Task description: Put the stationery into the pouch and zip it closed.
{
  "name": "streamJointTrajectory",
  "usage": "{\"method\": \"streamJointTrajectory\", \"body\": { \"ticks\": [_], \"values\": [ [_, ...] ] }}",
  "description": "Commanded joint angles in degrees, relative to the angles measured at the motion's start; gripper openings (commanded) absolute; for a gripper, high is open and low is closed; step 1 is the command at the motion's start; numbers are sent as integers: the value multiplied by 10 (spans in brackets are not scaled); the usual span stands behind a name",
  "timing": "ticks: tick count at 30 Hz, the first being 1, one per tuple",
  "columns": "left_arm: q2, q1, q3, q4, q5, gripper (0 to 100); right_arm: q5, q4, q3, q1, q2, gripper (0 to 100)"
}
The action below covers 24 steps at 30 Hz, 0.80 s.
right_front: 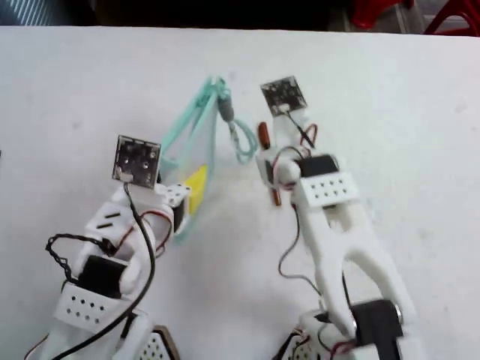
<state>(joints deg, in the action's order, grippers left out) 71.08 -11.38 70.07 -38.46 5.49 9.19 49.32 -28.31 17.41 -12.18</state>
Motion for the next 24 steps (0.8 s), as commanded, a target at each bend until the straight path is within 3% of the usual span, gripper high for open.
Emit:
{"method": "streamJointTrajectory", "body": {
  "ticks": [1, 11, 24],
  "values": [
    [-10, 16, 0, 21, -4, 217, -4, 36, 136, 33, 92, 108],
    [-10, 15, 2, 23, -4, 199, -4, 73, 347, 1, 338, 116],
    [-10, 15, 0, 22, -4, 199, -4, 48, 387, -36, 407, 116]
  ]
}}
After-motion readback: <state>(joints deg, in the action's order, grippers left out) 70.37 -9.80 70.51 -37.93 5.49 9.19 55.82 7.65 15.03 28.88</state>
